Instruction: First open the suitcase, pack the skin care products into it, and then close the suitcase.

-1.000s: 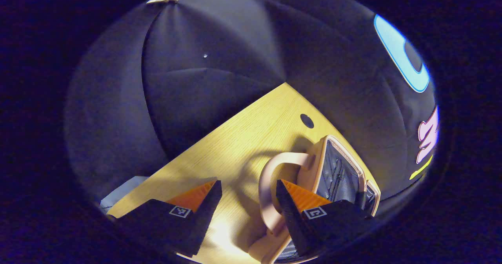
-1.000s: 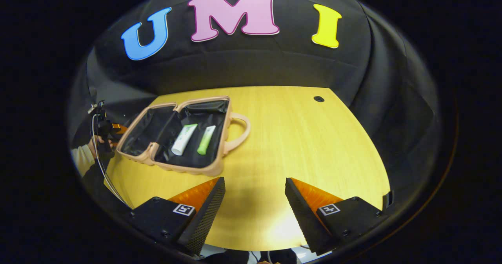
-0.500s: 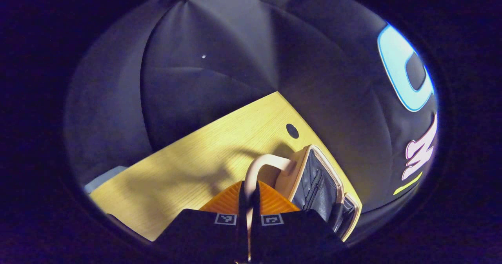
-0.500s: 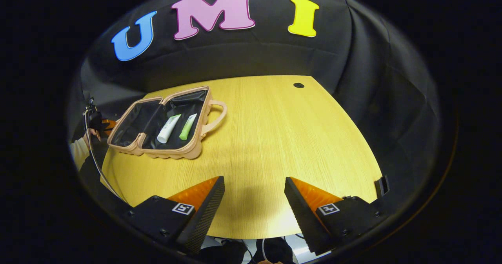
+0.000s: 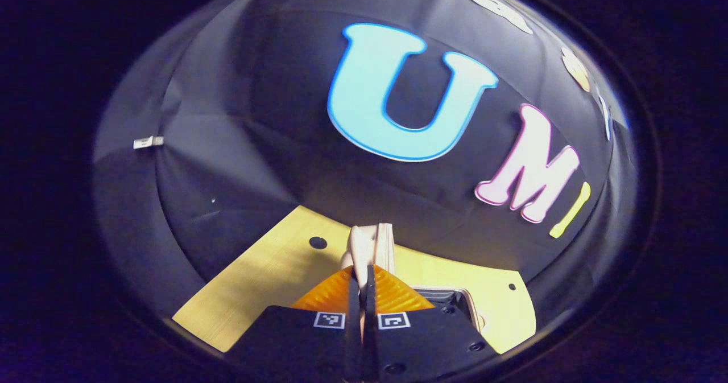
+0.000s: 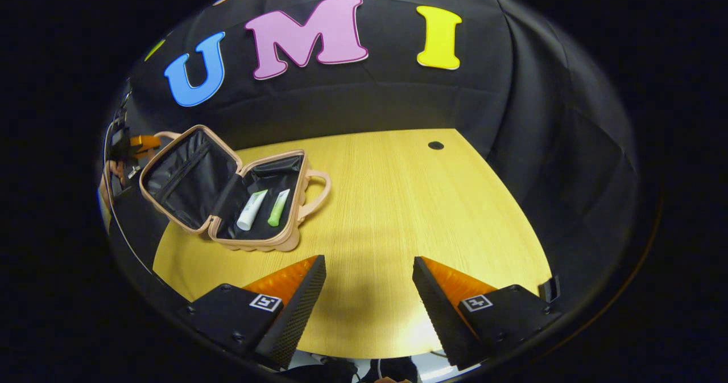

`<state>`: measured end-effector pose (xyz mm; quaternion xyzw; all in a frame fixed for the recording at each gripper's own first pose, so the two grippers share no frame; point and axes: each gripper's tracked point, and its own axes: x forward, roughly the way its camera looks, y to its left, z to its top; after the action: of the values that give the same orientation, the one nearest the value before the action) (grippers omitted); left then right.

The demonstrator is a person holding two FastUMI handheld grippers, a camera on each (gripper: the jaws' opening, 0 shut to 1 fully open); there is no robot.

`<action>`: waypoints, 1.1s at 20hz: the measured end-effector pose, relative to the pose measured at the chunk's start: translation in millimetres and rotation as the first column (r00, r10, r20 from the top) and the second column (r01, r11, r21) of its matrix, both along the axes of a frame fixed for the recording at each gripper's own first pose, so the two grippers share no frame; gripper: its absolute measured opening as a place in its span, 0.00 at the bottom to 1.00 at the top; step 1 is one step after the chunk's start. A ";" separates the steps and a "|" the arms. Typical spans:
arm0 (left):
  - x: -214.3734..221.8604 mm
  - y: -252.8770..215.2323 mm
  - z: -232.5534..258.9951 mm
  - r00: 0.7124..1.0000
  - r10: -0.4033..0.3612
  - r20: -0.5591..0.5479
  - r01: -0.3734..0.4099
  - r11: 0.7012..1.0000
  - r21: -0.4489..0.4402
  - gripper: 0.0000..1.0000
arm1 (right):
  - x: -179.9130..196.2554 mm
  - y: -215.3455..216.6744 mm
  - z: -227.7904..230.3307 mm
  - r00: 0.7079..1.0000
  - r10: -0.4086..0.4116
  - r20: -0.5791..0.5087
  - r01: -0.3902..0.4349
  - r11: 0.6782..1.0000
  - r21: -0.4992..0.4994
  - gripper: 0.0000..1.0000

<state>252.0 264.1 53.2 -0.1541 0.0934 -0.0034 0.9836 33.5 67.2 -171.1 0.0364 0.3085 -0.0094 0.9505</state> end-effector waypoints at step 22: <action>19.6 -365.7 -137.0 0.876 -0.349 -0.333 0.339 0.936 -0.092 0.34 | 54.4 -89.2 26.1 0.996 0.043 0.073 -0.049 0.996 0.074 0.98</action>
<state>271.5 -101.5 -83.8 -0.1482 0.2895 -0.1526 0.9332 87.9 -22.0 -145.0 0.0657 0.2751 0.0254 0.9588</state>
